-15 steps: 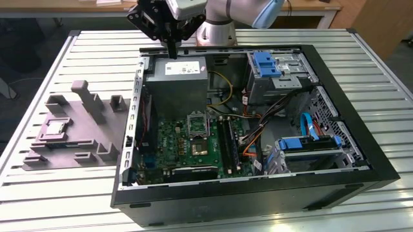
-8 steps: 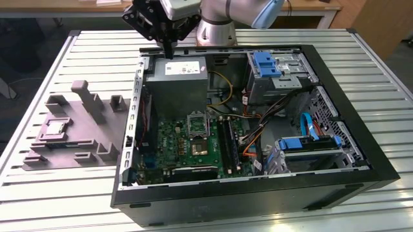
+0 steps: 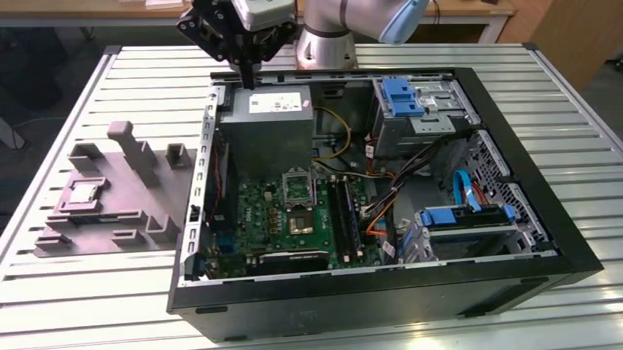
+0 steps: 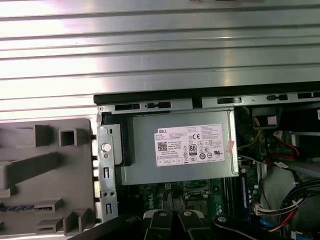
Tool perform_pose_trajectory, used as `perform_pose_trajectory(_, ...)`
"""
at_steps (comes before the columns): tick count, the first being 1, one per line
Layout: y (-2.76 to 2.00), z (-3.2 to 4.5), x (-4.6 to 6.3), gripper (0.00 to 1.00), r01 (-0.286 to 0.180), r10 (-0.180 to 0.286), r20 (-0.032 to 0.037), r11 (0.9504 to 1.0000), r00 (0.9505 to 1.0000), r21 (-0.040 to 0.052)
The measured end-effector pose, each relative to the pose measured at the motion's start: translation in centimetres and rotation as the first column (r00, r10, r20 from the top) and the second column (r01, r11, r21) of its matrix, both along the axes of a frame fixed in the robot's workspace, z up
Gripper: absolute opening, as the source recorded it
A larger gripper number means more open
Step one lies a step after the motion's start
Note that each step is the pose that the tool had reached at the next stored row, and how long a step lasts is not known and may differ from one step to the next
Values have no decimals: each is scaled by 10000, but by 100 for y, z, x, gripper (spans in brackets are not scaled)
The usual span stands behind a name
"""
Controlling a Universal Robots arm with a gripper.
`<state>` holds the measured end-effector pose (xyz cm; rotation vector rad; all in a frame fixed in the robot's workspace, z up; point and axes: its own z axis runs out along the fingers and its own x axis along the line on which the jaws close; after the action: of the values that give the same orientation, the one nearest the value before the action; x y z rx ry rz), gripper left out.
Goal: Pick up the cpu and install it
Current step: 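Reach for the cpu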
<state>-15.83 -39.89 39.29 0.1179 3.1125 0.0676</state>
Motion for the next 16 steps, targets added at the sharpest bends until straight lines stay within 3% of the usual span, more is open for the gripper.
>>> perform_pose_trajectory(16,0,-10,-253,11,0,0,1,10000,10000,0)
